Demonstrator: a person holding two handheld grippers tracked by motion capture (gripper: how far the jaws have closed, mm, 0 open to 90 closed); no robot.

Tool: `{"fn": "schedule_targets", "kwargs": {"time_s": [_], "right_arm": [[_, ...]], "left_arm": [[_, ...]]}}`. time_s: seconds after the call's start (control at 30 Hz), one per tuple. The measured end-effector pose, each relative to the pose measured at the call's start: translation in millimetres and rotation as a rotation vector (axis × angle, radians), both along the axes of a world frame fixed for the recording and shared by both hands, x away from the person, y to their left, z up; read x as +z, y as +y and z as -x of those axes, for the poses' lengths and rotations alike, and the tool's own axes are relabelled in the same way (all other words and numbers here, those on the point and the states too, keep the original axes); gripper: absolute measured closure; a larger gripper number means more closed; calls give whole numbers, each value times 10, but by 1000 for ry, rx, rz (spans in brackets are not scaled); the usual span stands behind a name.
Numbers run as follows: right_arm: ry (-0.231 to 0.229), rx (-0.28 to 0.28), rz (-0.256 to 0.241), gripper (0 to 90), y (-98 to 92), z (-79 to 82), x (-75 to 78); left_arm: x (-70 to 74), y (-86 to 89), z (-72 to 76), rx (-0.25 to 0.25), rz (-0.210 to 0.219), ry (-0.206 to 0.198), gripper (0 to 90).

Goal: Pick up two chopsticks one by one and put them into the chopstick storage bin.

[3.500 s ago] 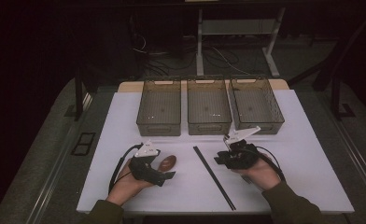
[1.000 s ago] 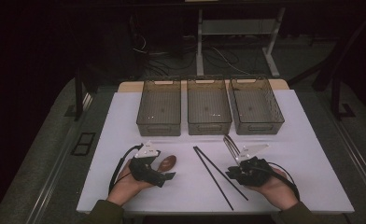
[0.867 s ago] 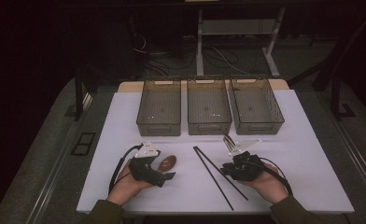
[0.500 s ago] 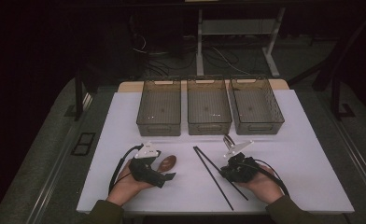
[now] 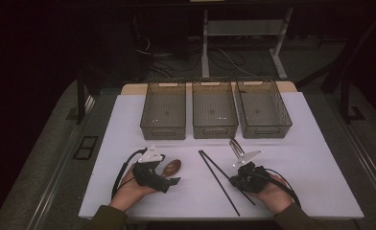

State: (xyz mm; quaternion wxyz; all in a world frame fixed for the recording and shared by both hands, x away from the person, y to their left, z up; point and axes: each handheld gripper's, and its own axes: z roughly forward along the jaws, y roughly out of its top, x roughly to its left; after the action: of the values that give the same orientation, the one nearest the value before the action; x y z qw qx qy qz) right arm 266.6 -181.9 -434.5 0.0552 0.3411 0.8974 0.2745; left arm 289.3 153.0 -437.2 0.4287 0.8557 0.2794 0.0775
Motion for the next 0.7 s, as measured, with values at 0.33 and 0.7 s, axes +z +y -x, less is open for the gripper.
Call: {"fn": "schedule_targets", "kwargs": {"time_s": [0.33,0.7], "right_arm": [[7,-57,-15,854,2,17,-6],[16,-81,-23,861,-1,15,-6]], "left_arm": [[1,0,-1,-1,-1,0,0],[1,3,-5,-2,-3,0,0]]}}
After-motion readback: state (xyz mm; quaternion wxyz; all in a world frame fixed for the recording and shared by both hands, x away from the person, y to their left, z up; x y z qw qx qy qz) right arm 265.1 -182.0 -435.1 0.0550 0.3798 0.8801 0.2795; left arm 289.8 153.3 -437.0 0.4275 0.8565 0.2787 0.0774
